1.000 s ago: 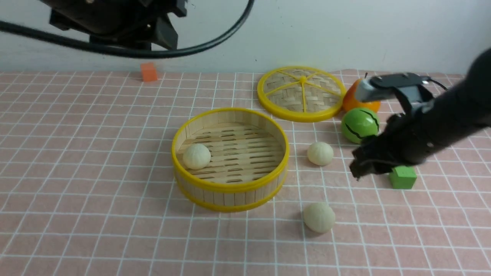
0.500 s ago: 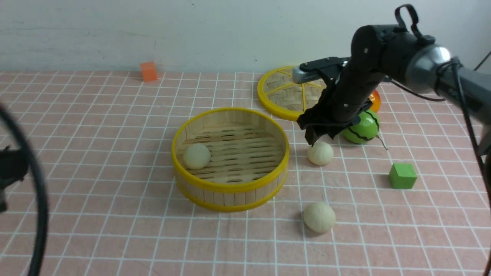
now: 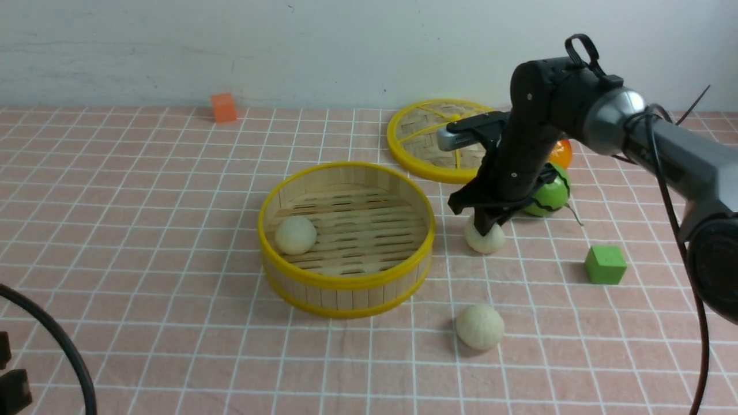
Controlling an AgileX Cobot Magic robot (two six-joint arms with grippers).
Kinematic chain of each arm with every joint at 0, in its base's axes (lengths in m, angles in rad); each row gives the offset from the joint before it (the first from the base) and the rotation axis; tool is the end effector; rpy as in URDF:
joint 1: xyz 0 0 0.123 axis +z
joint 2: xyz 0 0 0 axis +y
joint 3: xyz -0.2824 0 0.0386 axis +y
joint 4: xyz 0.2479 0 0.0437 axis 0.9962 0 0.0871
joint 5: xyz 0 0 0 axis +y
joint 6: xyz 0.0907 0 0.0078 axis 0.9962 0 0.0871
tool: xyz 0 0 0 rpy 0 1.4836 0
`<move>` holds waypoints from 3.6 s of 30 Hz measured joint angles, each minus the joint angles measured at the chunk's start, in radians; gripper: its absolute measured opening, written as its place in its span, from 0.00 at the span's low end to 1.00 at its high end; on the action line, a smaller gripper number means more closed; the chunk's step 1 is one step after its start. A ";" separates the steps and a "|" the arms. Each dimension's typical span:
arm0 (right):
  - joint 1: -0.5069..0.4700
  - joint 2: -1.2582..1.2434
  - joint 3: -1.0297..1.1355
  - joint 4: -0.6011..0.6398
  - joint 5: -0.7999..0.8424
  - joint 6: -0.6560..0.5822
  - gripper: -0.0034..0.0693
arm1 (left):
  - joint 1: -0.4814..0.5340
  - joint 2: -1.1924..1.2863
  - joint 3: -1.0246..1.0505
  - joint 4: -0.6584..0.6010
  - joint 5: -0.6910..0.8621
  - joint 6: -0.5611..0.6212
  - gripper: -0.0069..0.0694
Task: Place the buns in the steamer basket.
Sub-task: Use the right arm to grab a steamed stuffed bun, then use the right arm to put the steamed stuffed bun into the steamer, then use the right arm to grab a steamed stuffed bun, then use the right arm to put the steamed stuffed bun into the steamer
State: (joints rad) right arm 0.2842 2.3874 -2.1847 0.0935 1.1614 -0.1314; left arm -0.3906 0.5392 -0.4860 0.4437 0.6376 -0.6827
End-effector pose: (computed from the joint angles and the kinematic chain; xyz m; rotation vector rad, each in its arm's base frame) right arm 0.4875 0.1505 0.1943 -0.5540 2.7969 0.1620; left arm 0.1032 -0.0173 0.2851 -0.0754 2.1082 -0.1495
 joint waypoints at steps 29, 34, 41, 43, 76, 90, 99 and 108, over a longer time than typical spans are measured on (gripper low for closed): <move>0.263 0.112 -0.287 0.095 0.018 -0.060 0.15 | 0.000 0.020 0.044 0.013 -0.187 -0.030 0.07; 0.264 0.117 -0.264 0.094 -0.007 -0.059 0.45 | 0.000 0.020 0.044 0.013 -0.190 -0.045 0.07; 0.262 0.022 -0.252 0.102 0.007 -0.059 0.89 | 0.000 0.020 0.044 0.009 -0.187 -0.045 0.07; 0.257 -0.050 -0.252 0.102 0.035 -0.059 0.94 | 0.000 0.020 0.044 -0.003 -0.170 -0.045 0.07; 0.195 -0.373 0.699 -0.025 -0.185 0.076 0.27 | 0.000 -0.099 0.044 -0.021 -0.154 -0.045 0.08; 0.213 -0.336 0.245 0.009 -0.204 -0.010 0.07 | 0.000 -0.099 0.044 -0.014 -0.178 -0.045 0.08; 0.225 -0.129 0.123 0.017 -0.220 -0.018 0.08 | 0.000 -0.099 0.044 -0.014 -0.166 -0.045 0.08; 0.225 -0.081 0.103 -0.032 -0.202 -0.006 0.22 | 0.000 -0.099 0.044 -0.014 -0.145 -0.045 0.08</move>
State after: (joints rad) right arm 0.5097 2.3059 -2.0816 0.0618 0.9594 -0.1372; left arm -0.3906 0.4404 -0.4416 0.4300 0.4924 -0.7273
